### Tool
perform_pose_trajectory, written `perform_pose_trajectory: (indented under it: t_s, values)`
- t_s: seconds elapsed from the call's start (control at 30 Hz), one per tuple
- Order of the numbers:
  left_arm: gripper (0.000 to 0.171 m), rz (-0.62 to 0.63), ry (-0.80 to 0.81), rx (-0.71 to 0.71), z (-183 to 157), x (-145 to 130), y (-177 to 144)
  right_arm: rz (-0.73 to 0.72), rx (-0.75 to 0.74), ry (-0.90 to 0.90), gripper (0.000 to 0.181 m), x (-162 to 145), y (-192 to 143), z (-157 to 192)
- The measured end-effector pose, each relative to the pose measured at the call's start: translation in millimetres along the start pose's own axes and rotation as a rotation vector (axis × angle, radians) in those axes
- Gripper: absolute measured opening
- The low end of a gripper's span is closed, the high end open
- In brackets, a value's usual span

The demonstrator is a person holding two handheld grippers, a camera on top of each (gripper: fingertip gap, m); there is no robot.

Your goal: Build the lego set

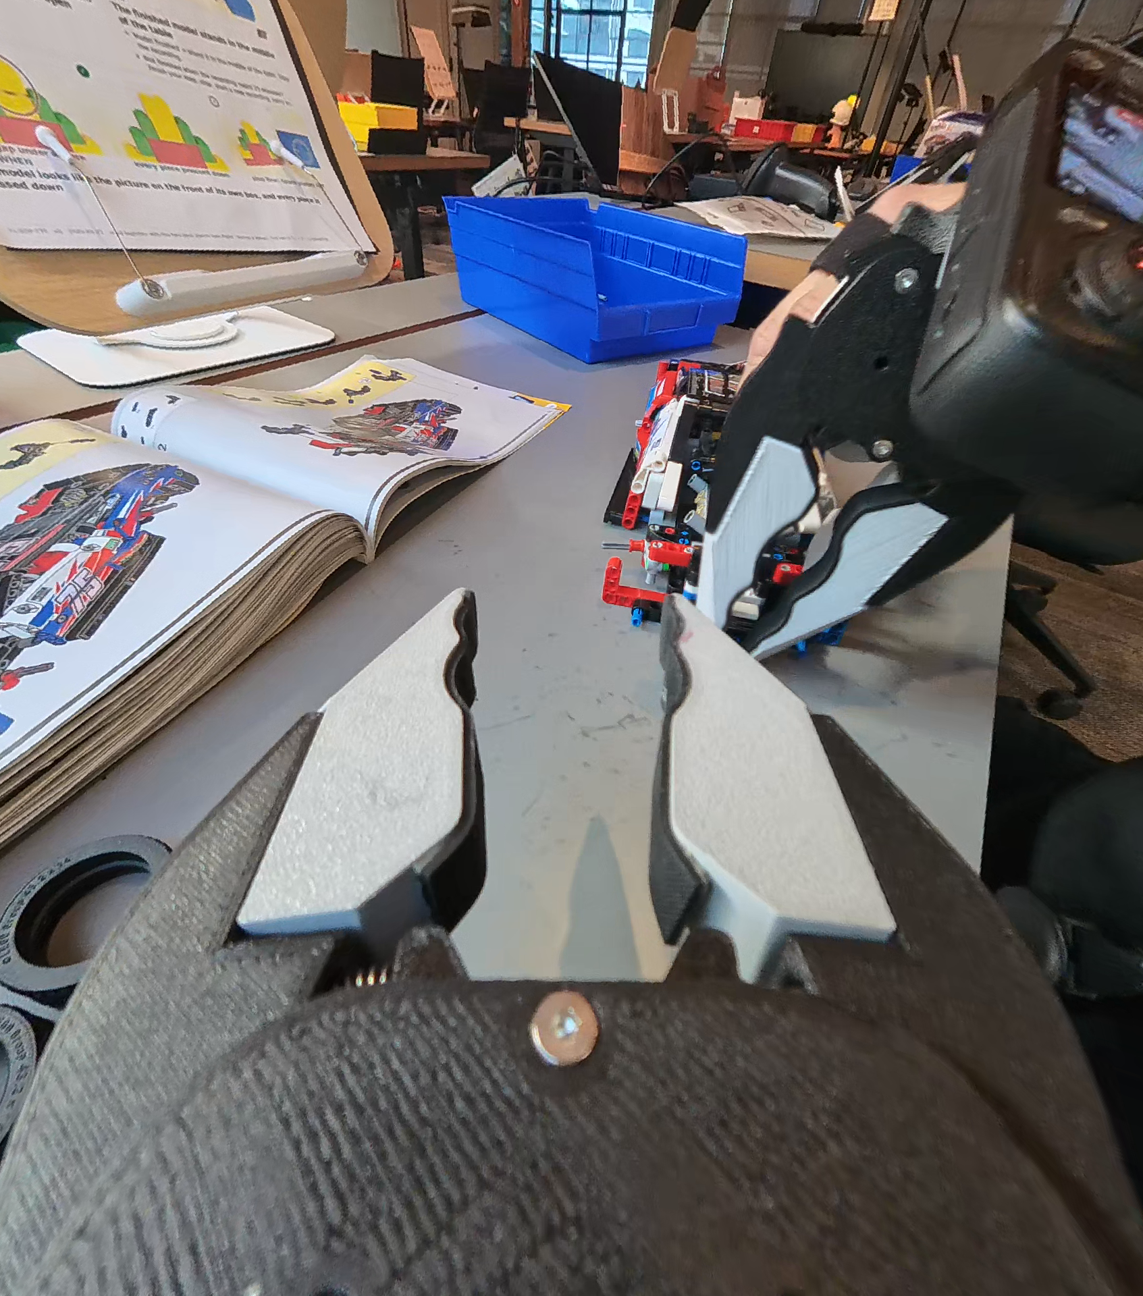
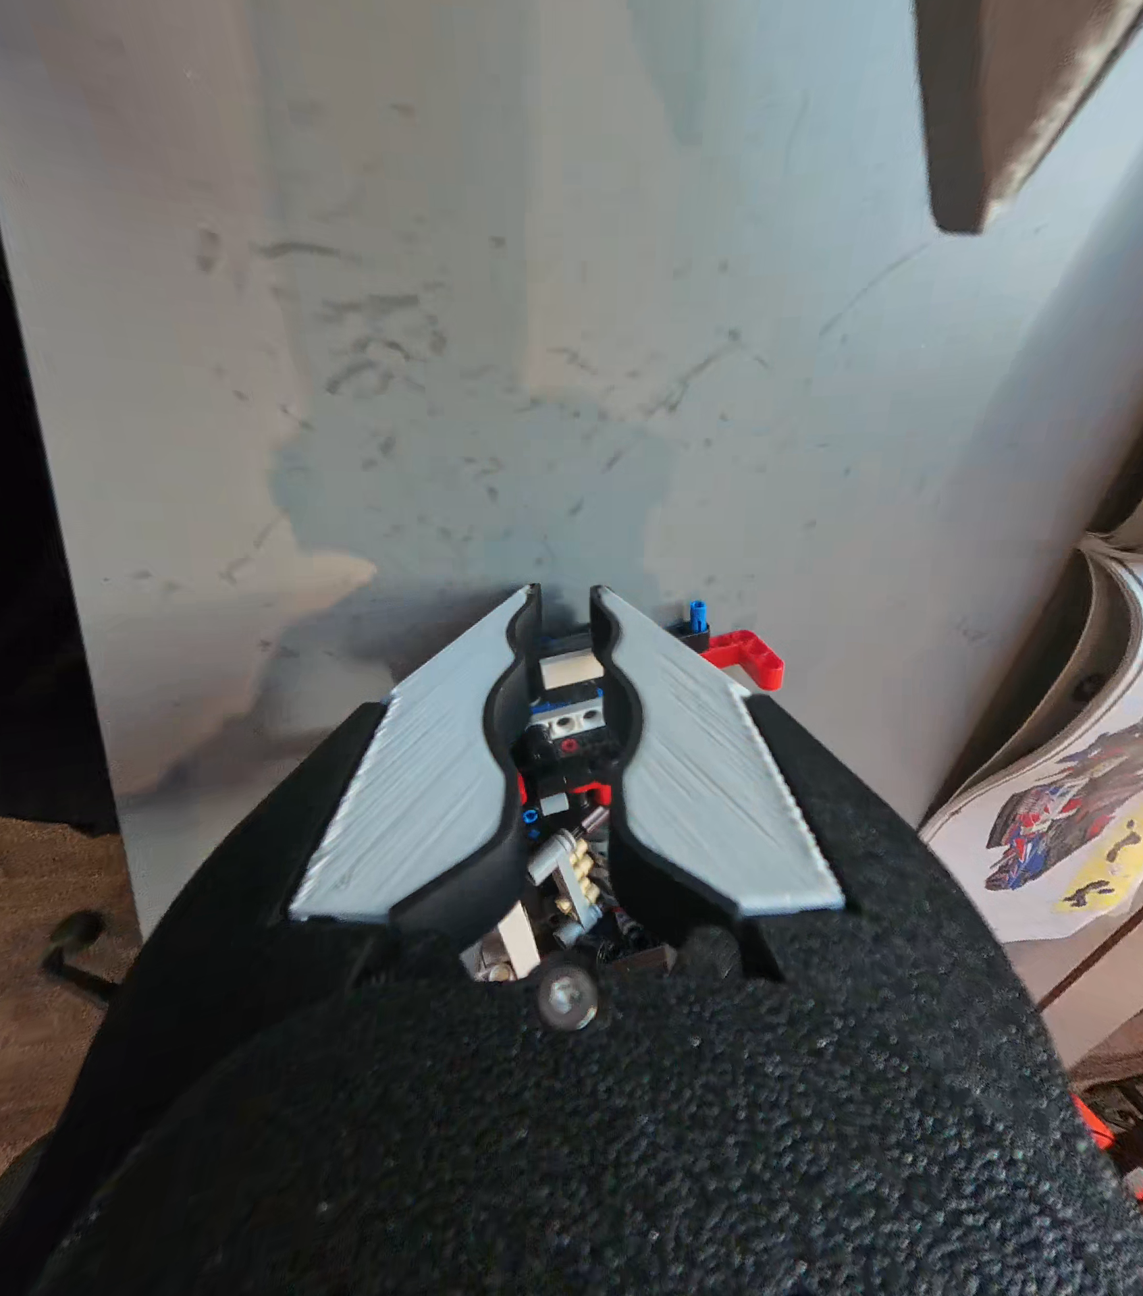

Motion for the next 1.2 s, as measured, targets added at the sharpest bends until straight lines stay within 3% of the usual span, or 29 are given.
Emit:
perform_pose_trajectory:
  t_s: [0.13,0.3,0.37,0.5,0.67,0.8,0.97,1.2]
  values:
    - [0.05,0.003,0.009,0.0,-0.9,-0.5,0.0,0.033,-0.016,-0.032,0.0,-5.3,2.8,-4.5]
    - [0.05,0.002,0.015,-0.003,-1.9,-0.5,-0.2,0.046,-0.014,0.05,0.001,-21.3,5.7,-15.2]
    - [0.05,0.003,0.013,-0.003,-1.7,-0.6,-0.1,0.035,-0.028,0.076,0.009,-22.7,3.2,-17.5]
    - [0.05,0.006,0.017,-0.001,-2.0,-1.0,0.3,-0.217,-0.076,0.19,0.008,1.5,-21.6,-23.2]
    - [0.05,0.004,0.038,0.011,-2.6,-1.0,0.9,-0.719,-0.227,0.392,0.018,41.1,-66.2,-30.8]
    - [0.05,-0.082,0.056,0.088,3.9,7.8,-10.5,-1.04,-0.384,0.6,0.022,53.7,-82.3,-26.9]
    - [0.058,-0.089,0.02,0.14,8.5,8.0,-42.0,-1.077,-0.261,0.701,0.03,74.4,-54.4,-7.0]
    - [0.069,0.025,0.014,0.344,15.1,-15.4,-85.7,-1.08,-0.331,0.589,0.019,110.2,-40.1,-14.8]
Point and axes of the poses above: each gripper's, where its closed fingertips meet, y out along the fingers, x out of its top, z = x × y across the jaws, the point moved 4 cm from there along -y, back along the fingers, and after that the axes turned 6 degrees about -y, right-handed, at the moved point
